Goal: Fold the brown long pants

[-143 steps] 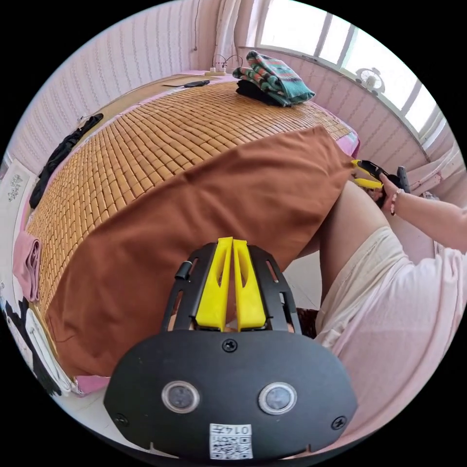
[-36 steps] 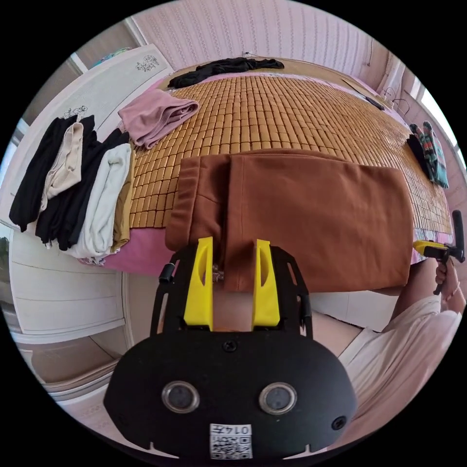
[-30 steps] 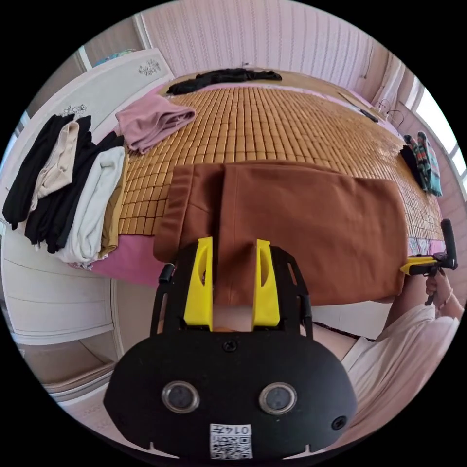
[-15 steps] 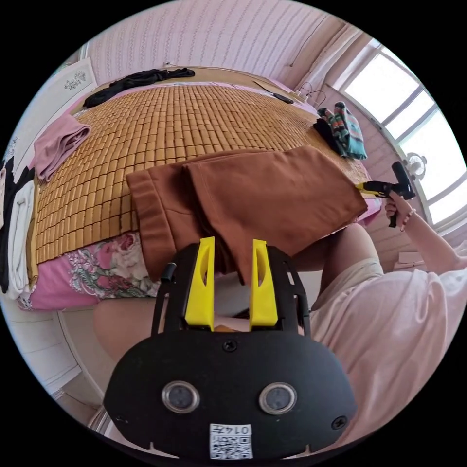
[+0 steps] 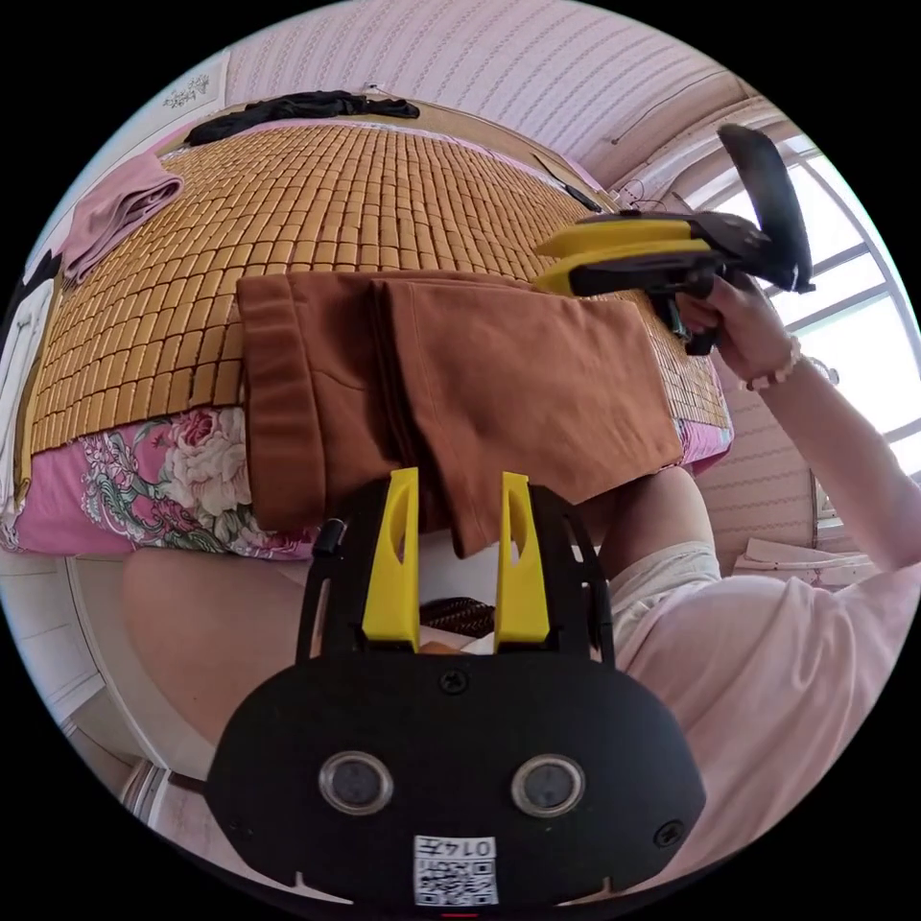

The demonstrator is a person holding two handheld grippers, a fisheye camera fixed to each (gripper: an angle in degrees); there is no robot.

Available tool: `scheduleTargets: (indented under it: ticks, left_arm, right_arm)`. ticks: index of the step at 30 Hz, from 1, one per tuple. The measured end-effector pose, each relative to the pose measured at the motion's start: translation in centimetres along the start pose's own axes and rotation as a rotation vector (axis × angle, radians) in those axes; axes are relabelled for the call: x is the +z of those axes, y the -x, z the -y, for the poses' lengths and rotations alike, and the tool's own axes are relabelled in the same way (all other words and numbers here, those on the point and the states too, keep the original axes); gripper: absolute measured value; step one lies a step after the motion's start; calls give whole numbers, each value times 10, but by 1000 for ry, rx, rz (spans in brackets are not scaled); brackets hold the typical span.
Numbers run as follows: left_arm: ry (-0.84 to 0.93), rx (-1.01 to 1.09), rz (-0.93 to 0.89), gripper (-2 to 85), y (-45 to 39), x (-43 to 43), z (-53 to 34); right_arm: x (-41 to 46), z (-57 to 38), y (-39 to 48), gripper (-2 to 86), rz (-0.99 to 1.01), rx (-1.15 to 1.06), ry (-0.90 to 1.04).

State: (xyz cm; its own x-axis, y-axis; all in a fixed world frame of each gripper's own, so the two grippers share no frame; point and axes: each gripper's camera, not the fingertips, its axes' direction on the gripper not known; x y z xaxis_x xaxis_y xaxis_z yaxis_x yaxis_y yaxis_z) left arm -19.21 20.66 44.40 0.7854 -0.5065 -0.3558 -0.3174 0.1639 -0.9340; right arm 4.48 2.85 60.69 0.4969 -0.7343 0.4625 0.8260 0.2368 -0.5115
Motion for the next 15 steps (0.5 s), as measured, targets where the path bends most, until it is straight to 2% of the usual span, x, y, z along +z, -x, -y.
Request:
scheduleTargets:
  ticks: [4,5,7,10,12,15]
  left_arm:
    - [11,-7,24,113,6,7,0]
    - [19,-7,26,112,6,10,0]
    - [63,-3,46,95,6,20,5]
    - [54,5,67,38,5,22,6]
    - [-1,21,20,3,5,13,1]
    - [-115,41,-26,-7,-1,-18,-16]
  right_arm:
    - [63,54,10,125,59,-54,290]
    - [67,56,10,120,73,-37,302]
    - [65,59,10,82,106,6,273]
    - [44,50,18,25,132,-42,198]
    - [24,45,22,18,131,-68,150]
    - [-17,46,27,15,125,-124,51]
